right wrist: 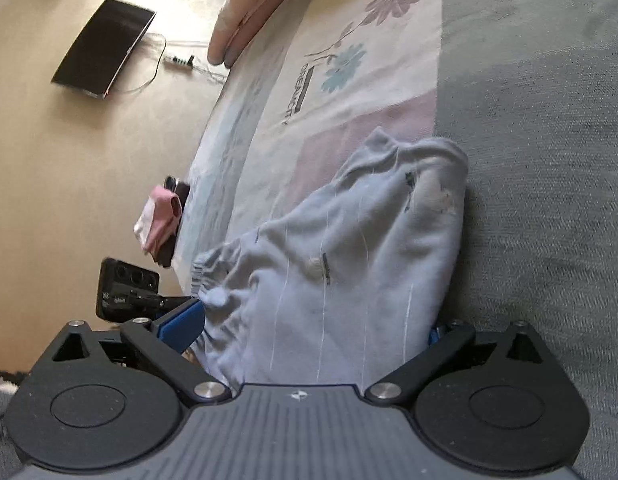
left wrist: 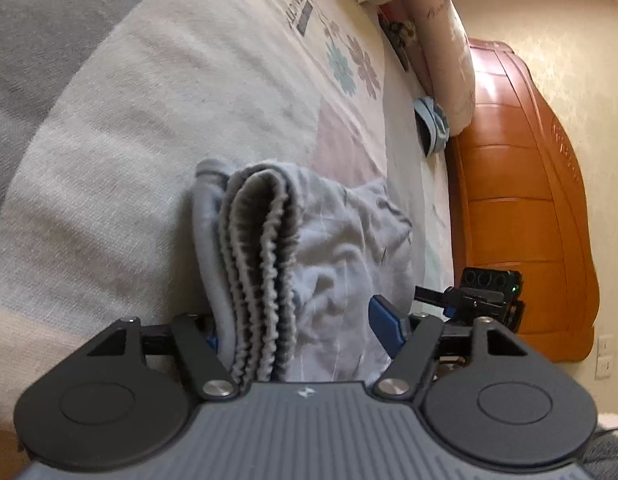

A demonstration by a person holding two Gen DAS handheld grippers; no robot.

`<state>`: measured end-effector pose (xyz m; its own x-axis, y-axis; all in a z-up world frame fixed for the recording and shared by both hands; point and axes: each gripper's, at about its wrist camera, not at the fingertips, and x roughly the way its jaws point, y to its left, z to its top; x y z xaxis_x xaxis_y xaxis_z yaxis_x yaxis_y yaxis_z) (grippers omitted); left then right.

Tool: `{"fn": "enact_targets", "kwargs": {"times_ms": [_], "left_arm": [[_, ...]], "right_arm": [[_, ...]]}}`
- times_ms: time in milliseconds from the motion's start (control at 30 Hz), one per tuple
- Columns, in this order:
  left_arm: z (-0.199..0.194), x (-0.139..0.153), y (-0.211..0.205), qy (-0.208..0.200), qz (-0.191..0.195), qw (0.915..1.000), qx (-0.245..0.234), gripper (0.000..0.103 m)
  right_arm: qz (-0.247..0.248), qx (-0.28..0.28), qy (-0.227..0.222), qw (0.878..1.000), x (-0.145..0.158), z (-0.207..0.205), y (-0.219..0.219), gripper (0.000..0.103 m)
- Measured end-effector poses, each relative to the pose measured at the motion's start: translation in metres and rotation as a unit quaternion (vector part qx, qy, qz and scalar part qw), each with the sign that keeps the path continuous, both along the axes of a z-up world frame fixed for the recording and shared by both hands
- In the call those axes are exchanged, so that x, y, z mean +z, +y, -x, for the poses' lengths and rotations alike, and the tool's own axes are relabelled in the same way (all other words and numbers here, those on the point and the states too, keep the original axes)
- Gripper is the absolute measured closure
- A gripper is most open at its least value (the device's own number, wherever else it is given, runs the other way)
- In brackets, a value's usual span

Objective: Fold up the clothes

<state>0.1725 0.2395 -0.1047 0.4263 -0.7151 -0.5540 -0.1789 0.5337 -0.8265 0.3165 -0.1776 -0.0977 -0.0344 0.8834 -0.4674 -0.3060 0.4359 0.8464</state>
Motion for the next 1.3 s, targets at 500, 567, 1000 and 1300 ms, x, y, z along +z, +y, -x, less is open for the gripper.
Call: {"fn": "enact_targets", "kwargs": {"times_ms": [500, 567, 1000, 1300], "left_arm": [[-0.001, -0.020, 0.014, 0.006, 0.021, 0.9997, 0.007, 0.079], [0.000, -0.018, 0.012, 0.015, 0.016, 0.9996, 0.016, 0.081], [-0.013, 0.060, -0.038, -0.070, -0.075, 0.9942, -0.032, 0.082], [-0.046, 0.110, -0.104, -0.114, -0.102, 0.9871, -0.048, 0.082]], "right_arm": [[0.035, -0.078, 0.025, 0.996, -0.010, 0.000, -0.009, 0.067], [0.071, -0.099, 0.013, 0.992, -0.008, 0.006, -0.008, 0.090], [0.090, -0.101, -0.088, 0.987, 0.035, 0.037, 0.003, 0.091], [0.021, -0.093, -0.117, 0.989, 0.062, 0.042, -0.025, 0.092]]}}
